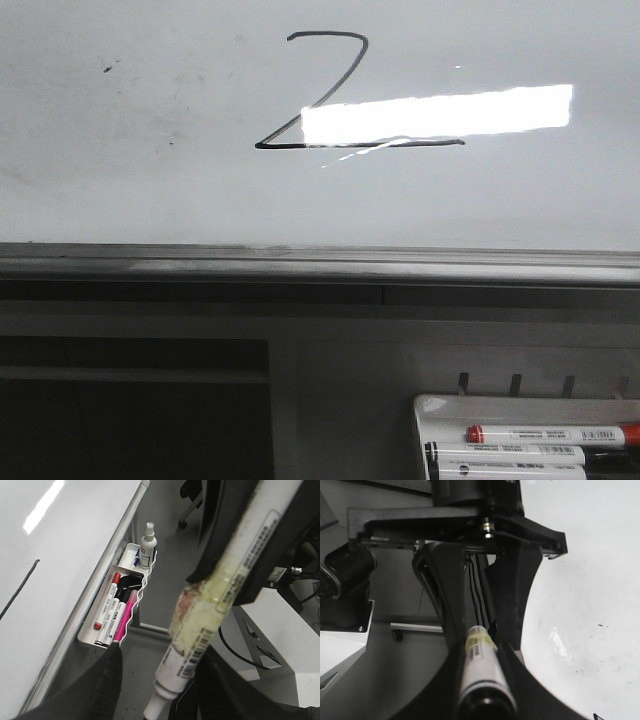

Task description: Write number 2 on whiteboard

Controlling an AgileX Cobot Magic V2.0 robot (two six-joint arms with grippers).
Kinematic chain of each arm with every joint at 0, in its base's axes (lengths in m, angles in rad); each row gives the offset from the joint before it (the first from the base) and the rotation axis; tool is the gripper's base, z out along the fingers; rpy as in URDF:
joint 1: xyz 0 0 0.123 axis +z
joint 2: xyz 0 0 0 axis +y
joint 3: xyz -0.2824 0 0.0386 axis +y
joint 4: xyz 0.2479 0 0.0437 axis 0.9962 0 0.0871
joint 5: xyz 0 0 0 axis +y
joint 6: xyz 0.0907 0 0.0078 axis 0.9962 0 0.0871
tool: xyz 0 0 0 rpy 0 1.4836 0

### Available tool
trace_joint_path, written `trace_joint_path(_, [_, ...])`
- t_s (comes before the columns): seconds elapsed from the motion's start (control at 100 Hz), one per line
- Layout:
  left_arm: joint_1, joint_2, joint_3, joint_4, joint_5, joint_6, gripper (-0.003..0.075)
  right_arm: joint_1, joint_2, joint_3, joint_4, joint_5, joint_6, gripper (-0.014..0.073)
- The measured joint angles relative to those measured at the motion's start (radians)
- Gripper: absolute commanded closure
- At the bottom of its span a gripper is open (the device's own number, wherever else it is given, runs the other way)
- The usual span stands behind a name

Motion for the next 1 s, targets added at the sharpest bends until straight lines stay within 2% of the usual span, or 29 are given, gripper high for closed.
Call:
trace_joint_path(0.12, [0.0,0.0,0.0,-0.007,0.004,0.008,0.074,0.0,0.004,0.0,-0.004,-0.011,0.0,0.0654])
trace_joint_path(0.33, [0.0,0.0,0.0,0.001,0.005,0.05,0.0741,-0.002,0.004,0.0,-0.001,-0.01,0.002,0.0636])
trace_joint_path(0.4, [0.0,0.0,0.0,0.002,0.001,0.052,0.0741,-0.002,0.004,0.0,-0.001,-0.014,0.002,0.0543])
trace_joint_path(0.55, [0.0,0.0,0.0,-0.009,-0.042,0.046,0.0741,-0.038,0.002,0.0,0.003,-0.05,0.026,0.0183])
trace_joint_path(0.59, [0.0,0.0,0.002,-0.011,-0.077,0.03,0.0741,-0.057,-0.008,0.0,0.003,-0.053,0.042,0.0127])
trace_joint_path(0.64, [0.0,-0.002,0.009,-0.011,-0.144,-0.002,0.0741,-0.089,-0.03,0.0,0.006,-0.053,0.064,0.0107])
trace_joint_path(0.75, [0.001,-0.012,0.055,-0.011,-0.326,-0.101,0.0741,-0.179,-0.109,0.005,0.008,-0.045,0.136,0.0135])
trace_joint_path(0.82, [0.001,-0.013,0.098,-0.019,-0.454,-0.174,0.0741,-0.233,-0.17,0.024,0.009,-0.045,0.189,0.0222])
trace_joint_path(0.89, [0.001,-0.007,0.144,-0.054,-0.587,-0.222,0.0741,-0.269,-0.231,0.06,0.01,-0.045,0.219,0.0385])
trace_joint_path(0.97, [0.001,0.018,0.184,-0.11,-0.721,-0.242,0.0741,-0.289,-0.3,0.109,0.012,-0.045,0.235,0.0631])
trace_joint_path(1.0, [0.001,0.032,0.196,-0.128,-0.767,-0.245,0.0741,-0.291,-0.317,0.128,0.012,-0.045,0.237,0.0669])
